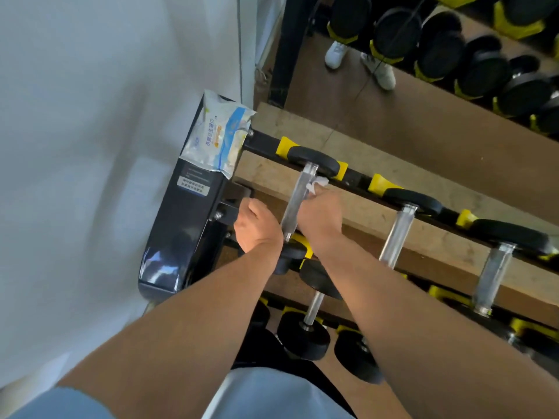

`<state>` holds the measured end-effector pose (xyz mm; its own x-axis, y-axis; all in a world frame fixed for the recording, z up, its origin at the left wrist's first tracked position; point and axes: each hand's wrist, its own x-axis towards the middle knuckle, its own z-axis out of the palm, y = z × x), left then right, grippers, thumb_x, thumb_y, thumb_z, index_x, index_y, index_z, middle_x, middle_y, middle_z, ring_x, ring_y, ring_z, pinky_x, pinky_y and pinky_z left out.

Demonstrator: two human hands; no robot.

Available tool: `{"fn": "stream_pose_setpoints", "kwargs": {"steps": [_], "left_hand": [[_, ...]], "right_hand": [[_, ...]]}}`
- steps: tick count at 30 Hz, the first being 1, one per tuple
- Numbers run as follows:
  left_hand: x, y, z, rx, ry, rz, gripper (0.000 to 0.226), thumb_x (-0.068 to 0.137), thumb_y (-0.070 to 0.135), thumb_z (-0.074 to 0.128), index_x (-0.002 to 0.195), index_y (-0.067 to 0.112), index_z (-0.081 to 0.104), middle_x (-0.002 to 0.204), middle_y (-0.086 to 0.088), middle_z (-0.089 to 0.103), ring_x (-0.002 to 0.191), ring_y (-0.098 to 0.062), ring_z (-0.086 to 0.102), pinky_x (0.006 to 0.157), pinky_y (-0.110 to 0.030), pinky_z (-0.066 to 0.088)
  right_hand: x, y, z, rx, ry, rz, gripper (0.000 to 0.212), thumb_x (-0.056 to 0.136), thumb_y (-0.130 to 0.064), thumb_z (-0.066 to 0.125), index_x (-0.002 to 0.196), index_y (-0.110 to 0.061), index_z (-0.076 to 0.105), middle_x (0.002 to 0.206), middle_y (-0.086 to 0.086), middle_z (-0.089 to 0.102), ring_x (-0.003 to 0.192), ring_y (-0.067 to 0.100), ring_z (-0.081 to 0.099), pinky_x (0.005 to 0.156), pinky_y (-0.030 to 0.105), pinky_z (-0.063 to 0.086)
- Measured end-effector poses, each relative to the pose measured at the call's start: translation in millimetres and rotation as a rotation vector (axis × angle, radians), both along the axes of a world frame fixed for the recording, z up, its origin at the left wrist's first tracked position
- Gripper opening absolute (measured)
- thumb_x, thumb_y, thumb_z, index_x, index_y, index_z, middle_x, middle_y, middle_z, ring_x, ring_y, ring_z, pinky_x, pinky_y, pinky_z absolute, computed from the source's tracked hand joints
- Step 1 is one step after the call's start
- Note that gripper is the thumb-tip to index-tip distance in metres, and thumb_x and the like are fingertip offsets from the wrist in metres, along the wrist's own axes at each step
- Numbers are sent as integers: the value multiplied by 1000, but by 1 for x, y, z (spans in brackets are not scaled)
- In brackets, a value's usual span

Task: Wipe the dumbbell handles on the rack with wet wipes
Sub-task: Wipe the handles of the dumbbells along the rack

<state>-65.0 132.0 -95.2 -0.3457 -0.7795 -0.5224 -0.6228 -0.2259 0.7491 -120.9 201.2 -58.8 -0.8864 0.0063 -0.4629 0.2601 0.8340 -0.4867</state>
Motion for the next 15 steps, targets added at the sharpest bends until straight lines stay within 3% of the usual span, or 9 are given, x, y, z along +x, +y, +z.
{"fn": "stream_pose_setpoints", "kwargs": {"steps": [2, 4, 5, 7, 9, 11, 13, 15], "left_hand": [[0, -1, -1, -6, -17, -15, 38, 99, 21, 28, 89, 12, 64, 87, -7, 60, 78, -26, 51, 72, -34, 35], [-1, -2, -2, -1, -22, -35, 37, 98, 20, 28, 89, 12, 63, 86, -7, 59, 80, -28, 51, 73, -36, 37], [-1, -2, -2, 3, -28, -39, 36, 98, 21, 28, 90, 13, 63, 84, -6, 58, 80, -28, 51, 73, -36, 37], [-1, -1, -1, 15, -35, -43, 36, 98, 21, 27, 90, 13, 62, 79, -2, 55, 79, -28, 51, 72, -37, 38], [-2, -1, 0, 25, -30, -40, 37, 98, 21, 27, 90, 14, 63, 76, 2, 54, 75, -25, 52, 70, -35, 37], [-2, -2, 0, 25, -25, -39, 37, 98, 20, 28, 89, 13, 63, 75, 3, 55, 71, -18, 50, 69, -33, 35], [-2, -2, -2, 19, -21, -42, 37, 98, 20, 28, 88, 12, 63, 75, 1, 56, 70, -19, 50, 68, -33, 36], [-1, -3, -4, 17, -19, -41, 37, 98, 20, 29, 87, 13, 63, 76, -1, 57, 72, -24, 52, 67, -34, 37]], "right_hand": [[26, 7, 0, 153, -72, 237, 33, 99, -12, 46, 131, -11, 56, 125, 9, 61, 115, 30, 58, 83, 31, 43], [42, 22, 1, 159, -203, 351, 24, 99, -16, 50, 116, -9, 65, 112, 12, 66, 102, 30, 64, 74, 33, 47], [39, 28, 1, 117, -258, 318, 22, 99, -17, 52, 112, -7, 67, 104, 11, 68, 93, 27, 65, 68, 31, 46], [18, 31, 4, -72, -322, 2, 20, 100, -14, 53, 109, -5, 67, 92, 8, 66, 76, 19, 59, 60, 27, 42], [-8, 22, 6, -189, -178, -235, 25, 100, -13, 48, 117, -2, 63, 95, 8, 61, 81, 22, 57, 69, 31, 48], [-16, 6, 5, -120, -9, -124, 34, 99, -12, 45, 129, -6, 58, 112, 13, 63, 102, 30, 60, 86, 38, 49], [4, -1, 5, 26, 103, 78, 33, 97, -6, 45, 129, -12, 54, 110, 12, 64, 103, 30, 62, 81, 36, 49], [38, 7, 6, 172, 131, 306, 33, 96, -4, 46, 125, -19, 45, 91, 5, 64, 86, 27, 66, 67, 37, 52]]}}
